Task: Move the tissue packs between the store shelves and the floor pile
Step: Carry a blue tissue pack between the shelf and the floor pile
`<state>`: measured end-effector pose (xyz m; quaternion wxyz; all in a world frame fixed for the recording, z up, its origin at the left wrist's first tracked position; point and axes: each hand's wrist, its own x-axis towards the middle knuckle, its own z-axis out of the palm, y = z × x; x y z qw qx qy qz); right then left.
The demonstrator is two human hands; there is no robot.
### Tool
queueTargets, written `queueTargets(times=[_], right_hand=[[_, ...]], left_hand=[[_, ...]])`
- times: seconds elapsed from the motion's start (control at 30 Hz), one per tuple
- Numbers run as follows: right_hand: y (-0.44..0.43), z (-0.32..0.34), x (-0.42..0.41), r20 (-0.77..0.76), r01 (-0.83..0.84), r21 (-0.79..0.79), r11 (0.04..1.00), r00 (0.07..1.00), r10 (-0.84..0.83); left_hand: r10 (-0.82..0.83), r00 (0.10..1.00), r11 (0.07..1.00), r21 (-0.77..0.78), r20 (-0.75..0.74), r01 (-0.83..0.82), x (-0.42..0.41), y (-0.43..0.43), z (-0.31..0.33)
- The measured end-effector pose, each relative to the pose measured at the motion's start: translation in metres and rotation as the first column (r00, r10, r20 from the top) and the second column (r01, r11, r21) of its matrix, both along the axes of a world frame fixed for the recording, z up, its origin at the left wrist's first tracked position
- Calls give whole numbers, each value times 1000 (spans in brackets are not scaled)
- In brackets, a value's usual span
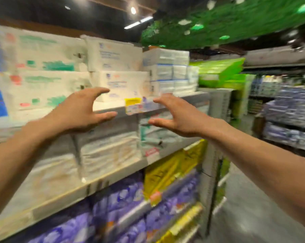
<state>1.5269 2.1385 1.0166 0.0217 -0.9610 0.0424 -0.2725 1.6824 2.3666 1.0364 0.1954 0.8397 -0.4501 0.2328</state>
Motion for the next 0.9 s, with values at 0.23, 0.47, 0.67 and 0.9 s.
queueTargets(times=[0.23,0.47,0.67,0.9], right_hand=[[-110,-43,-207,-214,267,58,962,945,-249],[-187,-107,-364,-356,564,140,814,796,-490],[-260,-163,-474,-414,756,213,619,644,-644],[-393,-220,-587,-493,896,232,378,443,-749]], left_hand=[[-323,943,943,53,-85,328,-154,-168,-51],[-580,787,796,60,-211,602,-292,-321,-118],[-668,674,650,195,-315,735,-394,-457,-178],[-780,506,445,242,-368,862,-495,-635,-240]])
